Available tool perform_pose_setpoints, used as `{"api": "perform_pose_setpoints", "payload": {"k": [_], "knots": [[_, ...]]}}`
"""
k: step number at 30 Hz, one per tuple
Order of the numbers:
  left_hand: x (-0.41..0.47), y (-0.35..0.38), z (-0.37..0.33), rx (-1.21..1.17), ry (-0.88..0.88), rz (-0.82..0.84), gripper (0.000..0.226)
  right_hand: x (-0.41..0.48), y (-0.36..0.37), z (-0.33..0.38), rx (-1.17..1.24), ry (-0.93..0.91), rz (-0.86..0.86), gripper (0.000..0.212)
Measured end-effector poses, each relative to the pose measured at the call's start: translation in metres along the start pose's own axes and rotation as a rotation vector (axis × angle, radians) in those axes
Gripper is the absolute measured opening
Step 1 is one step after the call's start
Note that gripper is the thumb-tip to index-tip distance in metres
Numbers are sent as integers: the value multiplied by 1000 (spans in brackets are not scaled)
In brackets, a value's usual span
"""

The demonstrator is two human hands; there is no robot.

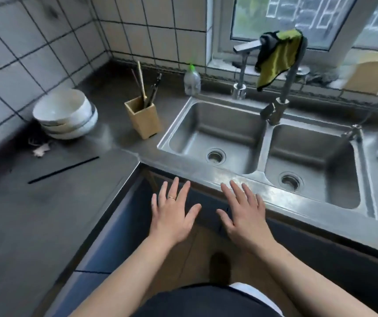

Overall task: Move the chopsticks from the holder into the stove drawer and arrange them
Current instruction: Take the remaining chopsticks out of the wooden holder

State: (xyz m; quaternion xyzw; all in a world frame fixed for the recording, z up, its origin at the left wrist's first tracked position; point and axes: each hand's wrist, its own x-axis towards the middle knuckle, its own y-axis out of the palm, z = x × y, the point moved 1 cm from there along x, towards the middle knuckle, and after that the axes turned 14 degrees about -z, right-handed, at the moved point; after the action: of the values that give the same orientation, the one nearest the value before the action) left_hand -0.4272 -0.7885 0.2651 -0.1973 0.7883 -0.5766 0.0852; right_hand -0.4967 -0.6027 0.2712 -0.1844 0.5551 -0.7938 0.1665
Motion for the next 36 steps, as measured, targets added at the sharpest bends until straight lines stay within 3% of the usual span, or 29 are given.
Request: {"api": "perform_pose_setpoints", "payload": {"k": [11,14,19,31,33,36], "knots": [[62,-5,61,20,-405,-85,64,149,32,45,75,-284,97,73],[73,-4,77,9,-482,-91,63,179,41,62,100,-315,119,64],[111,-5,110,-54,-526,-81,62,231,53,95,158,-291,101,65],[310,-52,190,-513,-300,-219,63,353,66,171,516,177,-28,84],[343,-58,192,-622,-320,-174,66,364,65,184,641,277,-55,79],[383,-60,192,-737,-295,-74,73,377,64,200,786,330,-117,46]]}}
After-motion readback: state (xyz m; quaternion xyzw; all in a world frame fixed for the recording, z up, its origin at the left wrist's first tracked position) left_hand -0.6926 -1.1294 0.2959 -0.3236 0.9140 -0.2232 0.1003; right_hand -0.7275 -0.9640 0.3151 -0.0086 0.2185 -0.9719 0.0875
